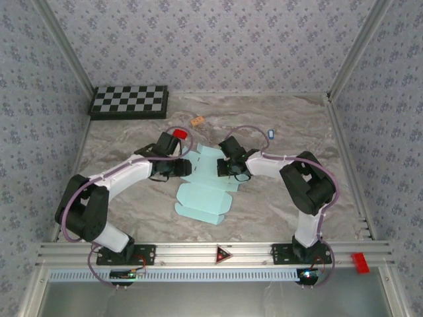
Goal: Fold the paper box
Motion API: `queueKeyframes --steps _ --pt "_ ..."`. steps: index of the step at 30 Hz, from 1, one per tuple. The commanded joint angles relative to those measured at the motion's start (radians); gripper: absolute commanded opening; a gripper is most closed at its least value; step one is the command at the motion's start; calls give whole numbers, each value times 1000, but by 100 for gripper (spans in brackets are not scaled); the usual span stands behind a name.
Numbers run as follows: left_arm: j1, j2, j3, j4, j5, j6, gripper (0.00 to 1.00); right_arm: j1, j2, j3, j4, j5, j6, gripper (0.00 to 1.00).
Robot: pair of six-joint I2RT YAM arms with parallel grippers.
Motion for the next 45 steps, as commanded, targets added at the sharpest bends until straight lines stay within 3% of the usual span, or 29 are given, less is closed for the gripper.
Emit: queueKeyframes --steps 1,14,34,39,45 --pt "-12 -3 -17 27 -25 -34 54 2 5 -15 -20 17 -4 1" --pt "-21 130 3 109 6 -24 53 8 16 -8 -18 14 0 0" --pt "-25 67 22 118 85 67 42 11 28 -9 -20 15 15 0" --pt "-28 73 14 150 148 67 34 12 28 -8 -21 15 15 0" --pt "-47 117 36 148 198 75 33 16 28 -6 -23 14 17 0"
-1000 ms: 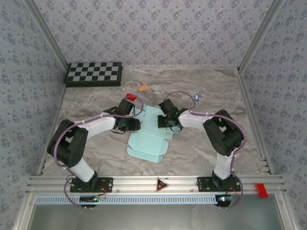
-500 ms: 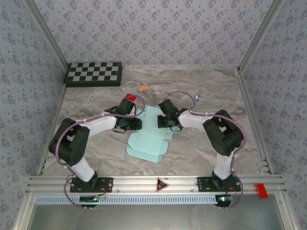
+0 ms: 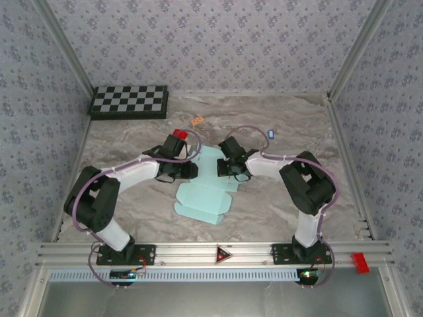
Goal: Fold the paper box
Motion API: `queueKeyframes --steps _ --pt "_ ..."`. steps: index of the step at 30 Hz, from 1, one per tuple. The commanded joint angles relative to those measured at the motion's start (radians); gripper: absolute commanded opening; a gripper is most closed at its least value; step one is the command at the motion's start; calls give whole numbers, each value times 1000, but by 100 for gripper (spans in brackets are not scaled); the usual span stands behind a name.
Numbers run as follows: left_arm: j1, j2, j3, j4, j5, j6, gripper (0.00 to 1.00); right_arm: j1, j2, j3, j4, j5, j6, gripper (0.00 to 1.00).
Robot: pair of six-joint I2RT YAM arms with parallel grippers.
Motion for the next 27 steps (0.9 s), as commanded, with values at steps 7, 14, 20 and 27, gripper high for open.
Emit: queueKeyframes --steps 7,14,20,27 --pt "-28 57 59 -2 52 9 33 15 25 0 -35 11 15 0" --pt "-31 -22 68 -67 -112 -4 36 15 15 0 -32 18 26 0" --pt "-71 -146 68 -117 -141 50 39 16 9 4 -24 26 35 0" --pt "-175 -127 70 -108 -116 28 17 15 1 19 -44 40 23 0"
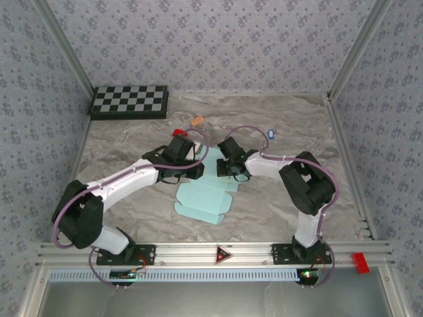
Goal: Fold the paper box
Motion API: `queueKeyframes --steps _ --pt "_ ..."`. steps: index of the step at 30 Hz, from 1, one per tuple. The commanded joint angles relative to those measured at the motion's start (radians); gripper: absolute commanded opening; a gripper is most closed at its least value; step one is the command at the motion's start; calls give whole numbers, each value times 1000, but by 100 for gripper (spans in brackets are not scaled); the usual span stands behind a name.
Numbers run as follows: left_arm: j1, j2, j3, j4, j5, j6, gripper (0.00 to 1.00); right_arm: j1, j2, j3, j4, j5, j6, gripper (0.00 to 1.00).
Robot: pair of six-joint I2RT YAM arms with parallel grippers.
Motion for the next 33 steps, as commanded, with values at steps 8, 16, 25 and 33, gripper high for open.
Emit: queueKeyframes --steps 8,16,25,33 --pt "-61 219 38 71 41 -68 0 4 -31 17 -38 65 24 1" --pt "-64 314 56 36 -35 -77 0 -20 -63 73 -104 63 8 8" --pt "-66 261 -20 57 -88 -36 0 -123 -47 204 -180 -66 -203 24" --pt "-63 248 -85 135 -130 55 0 -229 72 379 -270 -232 -491 43"
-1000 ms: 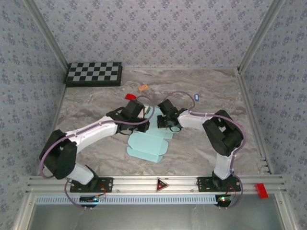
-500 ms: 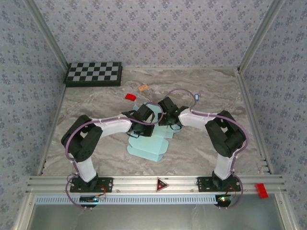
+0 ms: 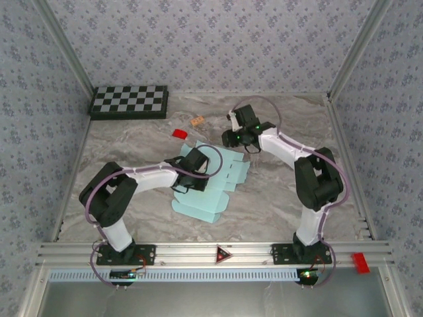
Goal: Fold the paper box
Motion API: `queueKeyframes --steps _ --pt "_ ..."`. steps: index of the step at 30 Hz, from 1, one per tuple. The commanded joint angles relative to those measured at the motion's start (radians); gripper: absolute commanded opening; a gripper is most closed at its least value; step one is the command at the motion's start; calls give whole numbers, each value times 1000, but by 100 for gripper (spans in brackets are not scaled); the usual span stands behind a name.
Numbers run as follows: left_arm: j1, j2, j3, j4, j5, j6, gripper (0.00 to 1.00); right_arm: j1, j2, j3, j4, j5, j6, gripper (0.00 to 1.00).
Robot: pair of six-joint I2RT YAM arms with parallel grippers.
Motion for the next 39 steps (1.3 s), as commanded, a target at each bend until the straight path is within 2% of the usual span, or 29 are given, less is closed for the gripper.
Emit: queueKeyframes --steps 1,2,5,8,14,23,39 --pt "-3 -1 -38 14 -48 72 0 -37 89 87 -98 -135 -214 46" --pt "-3 1 -44 22 -50 81 0 -49 116 116 -125 -173 -253 51" --pt "-3 6 -51 35 -43 102 0 -73 207 244 -260 -250 -349 57" --pt "-3 4 -65 51 -43 115 0 -97 291 356 -377 -310 -419 57" --pt "-2 10 -73 66 -33 112 0 -133 377 427 -420 -454 -499 56" --pt "-2 18 -75 71 -31 103 0 -140 496 557 -547 -478 -501 51" --pt "-2 24 -84 79 -31 86 0 -132 563 646 -682 -493 -550 43"
